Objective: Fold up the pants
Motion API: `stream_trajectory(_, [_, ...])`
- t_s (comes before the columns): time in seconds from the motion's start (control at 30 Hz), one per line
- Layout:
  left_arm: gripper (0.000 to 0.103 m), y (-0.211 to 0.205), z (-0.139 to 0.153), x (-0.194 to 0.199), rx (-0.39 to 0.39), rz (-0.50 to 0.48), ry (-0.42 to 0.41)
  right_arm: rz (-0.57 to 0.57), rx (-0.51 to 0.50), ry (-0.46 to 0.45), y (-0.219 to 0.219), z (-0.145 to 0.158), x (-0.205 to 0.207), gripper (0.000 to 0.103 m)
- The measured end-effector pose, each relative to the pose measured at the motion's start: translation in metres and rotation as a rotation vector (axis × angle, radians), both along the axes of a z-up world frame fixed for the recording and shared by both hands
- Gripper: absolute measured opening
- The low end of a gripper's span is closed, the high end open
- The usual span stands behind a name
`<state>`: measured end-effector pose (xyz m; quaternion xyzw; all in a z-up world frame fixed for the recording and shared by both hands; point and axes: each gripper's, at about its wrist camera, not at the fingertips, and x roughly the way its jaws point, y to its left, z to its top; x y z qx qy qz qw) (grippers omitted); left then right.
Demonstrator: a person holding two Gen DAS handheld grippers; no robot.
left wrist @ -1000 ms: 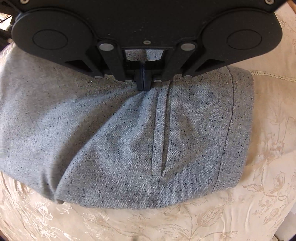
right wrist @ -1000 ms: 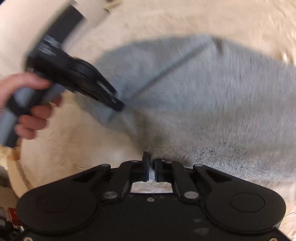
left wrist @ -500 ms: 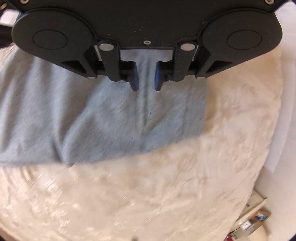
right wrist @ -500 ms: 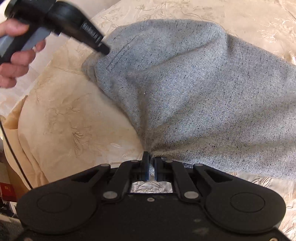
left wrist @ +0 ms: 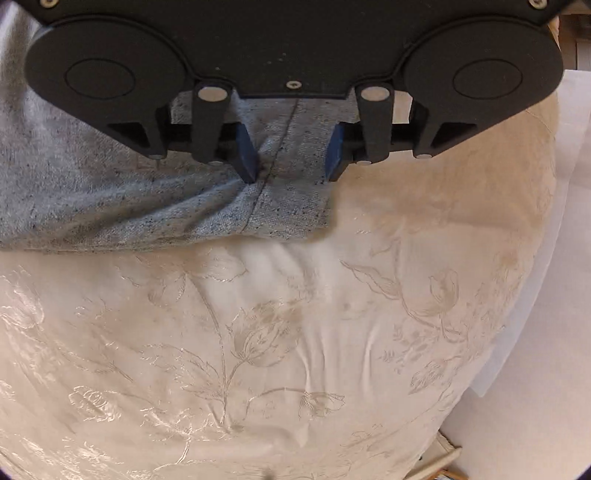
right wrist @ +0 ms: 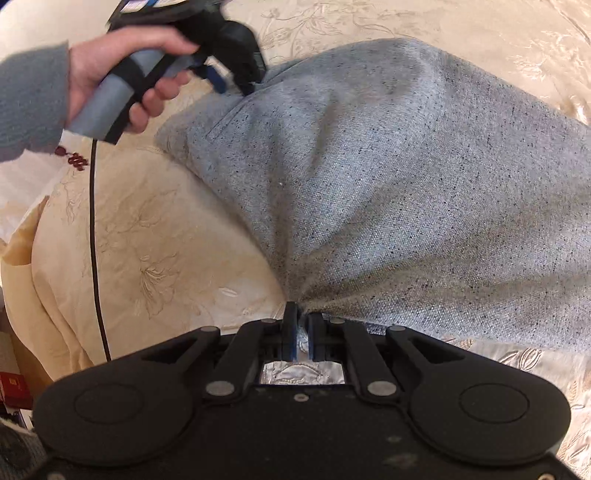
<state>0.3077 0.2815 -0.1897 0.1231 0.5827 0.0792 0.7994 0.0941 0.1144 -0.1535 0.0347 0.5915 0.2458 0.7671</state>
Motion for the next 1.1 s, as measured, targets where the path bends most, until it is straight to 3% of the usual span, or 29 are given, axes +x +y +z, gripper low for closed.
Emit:
stream_trajectory(0.1, [0.043,-0.005,0.019,-0.008,0.014,-0.019,-0.014,-0.046,0.014,0.040,-0.008,0.002,0.006,0.014])
stream_trajectory(0.2, [0.044,-0.012,0.047,-0.018,-0.082,-0.025,-0.075,-0.088,0.014,0.071,-0.025,0.014,0.012,0.016])
stream_trajectory(0.33, [0.044,-0.040,0.067,-0.015,-0.154,-0.112,-0.123,-0.167,0.017,0.031,-0.058,0.044,0.015,0.020])
stream_trajectory(0.47, [0.044,-0.069,0.058,-0.003,-0.211,-0.200,-0.120,-0.281,-0.020,-0.084,-0.089,0.060,0.036,0.020])
stream_trajectory(0.6, [0.050,-0.087,0.027,0.010,-0.163,-0.233,-0.097,-0.365,-0.088,-0.142,-0.112,0.042,0.089,0.023])
stream_trajectory(0.67, [0.050,-0.076,0.009,0.019,-0.069,-0.139,-0.082,-0.370,-0.121,-0.148,-0.116,0.027,0.117,0.023])
stream_trajectory(0.73, [0.050,-0.054,-0.002,0.027,-0.094,-0.035,-0.062,-0.373,-0.145,-0.141,-0.118,0.014,0.139,0.023])
stream_trajectory(0.8, [0.050,-0.041,-0.001,0.029,-0.152,0.009,-0.064,-0.388,-0.177,-0.113,-0.123,-0.004,0.158,0.023])
stream_trajectory(0.93, [0.050,-0.055,0.000,0.024,-0.076,-0.066,-0.079,-0.406,-0.260,-0.106,-0.132,-0.041,0.188,0.013])
stream_trajectory(1.07, [0.050,-0.062,0.006,0.018,-0.048,-0.058,-0.097,-0.452,-0.237,-0.109,-0.143,-0.044,0.210,0.011])
stream_trajectory(1.1, [0.049,-0.062,0.011,0.016,-0.052,-0.051,-0.100,-0.449,-0.251,-0.128,-0.144,-0.039,0.213,0.017])
